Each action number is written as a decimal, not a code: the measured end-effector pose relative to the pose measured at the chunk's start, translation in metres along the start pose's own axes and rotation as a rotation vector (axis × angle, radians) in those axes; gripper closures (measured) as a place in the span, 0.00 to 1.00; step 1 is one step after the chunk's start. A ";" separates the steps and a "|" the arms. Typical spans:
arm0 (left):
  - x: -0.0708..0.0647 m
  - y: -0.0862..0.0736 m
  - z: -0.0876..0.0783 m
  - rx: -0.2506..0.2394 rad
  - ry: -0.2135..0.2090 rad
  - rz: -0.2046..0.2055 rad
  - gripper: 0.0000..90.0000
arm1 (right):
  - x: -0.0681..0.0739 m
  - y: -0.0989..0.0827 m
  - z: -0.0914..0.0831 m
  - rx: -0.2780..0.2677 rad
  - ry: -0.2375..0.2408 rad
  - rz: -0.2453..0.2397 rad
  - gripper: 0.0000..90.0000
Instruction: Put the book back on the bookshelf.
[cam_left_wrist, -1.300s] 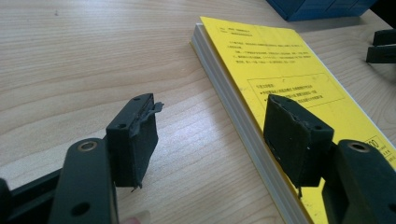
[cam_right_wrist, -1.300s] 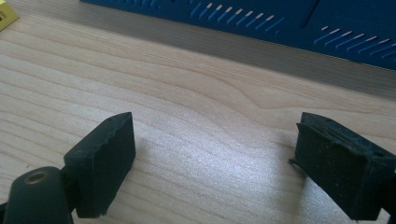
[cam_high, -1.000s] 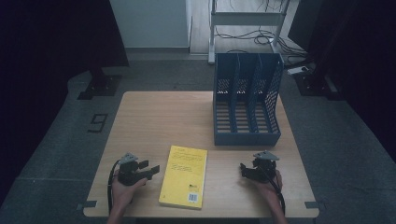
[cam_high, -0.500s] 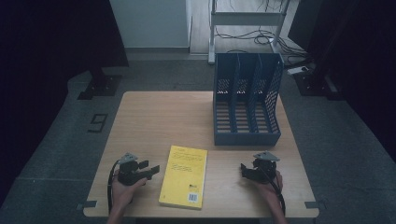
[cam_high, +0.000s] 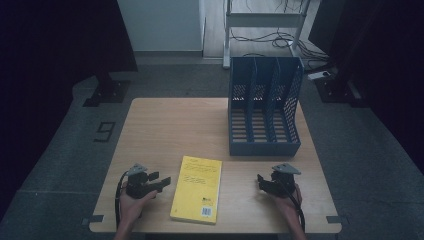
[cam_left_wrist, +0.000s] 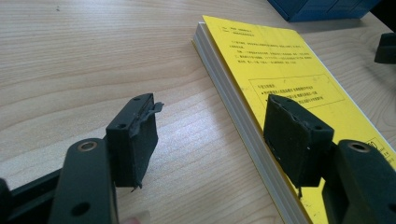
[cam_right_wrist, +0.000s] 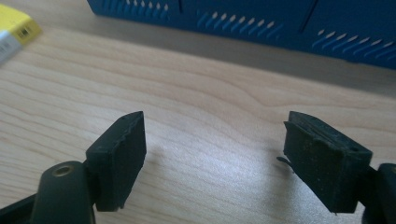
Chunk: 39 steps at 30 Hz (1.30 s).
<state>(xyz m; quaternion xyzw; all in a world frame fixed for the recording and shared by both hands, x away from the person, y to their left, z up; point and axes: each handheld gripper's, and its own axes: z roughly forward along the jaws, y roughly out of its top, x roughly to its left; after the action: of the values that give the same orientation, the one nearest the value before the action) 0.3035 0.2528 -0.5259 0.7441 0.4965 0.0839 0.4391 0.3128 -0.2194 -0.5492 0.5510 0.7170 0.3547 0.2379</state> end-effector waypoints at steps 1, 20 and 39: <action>0.000 0.000 0.000 -0.001 0.001 -0.001 0.39 | 0.000 0.000 0.000 0.000 0.000 0.000 0.24; -0.008 0.003 -0.001 -0.023 -0.016 -0.002 0.38 | 0.021 0.008 -0.012 -0.070 0.077 -0.006 0.24; -0.022 0.004 0.006 -0.013 -0.042 0.019 0.38 | 0.061 0.016 -0.019 -0.098 0.197 -0.048 0.25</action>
<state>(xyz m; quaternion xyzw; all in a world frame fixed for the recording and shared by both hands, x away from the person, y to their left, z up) 0.2985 0.2308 -0.5189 0.7474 0.4796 0.0756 0.4535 0.2916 -0.1635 -0.5216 0.4839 0.7317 0.4358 0.2012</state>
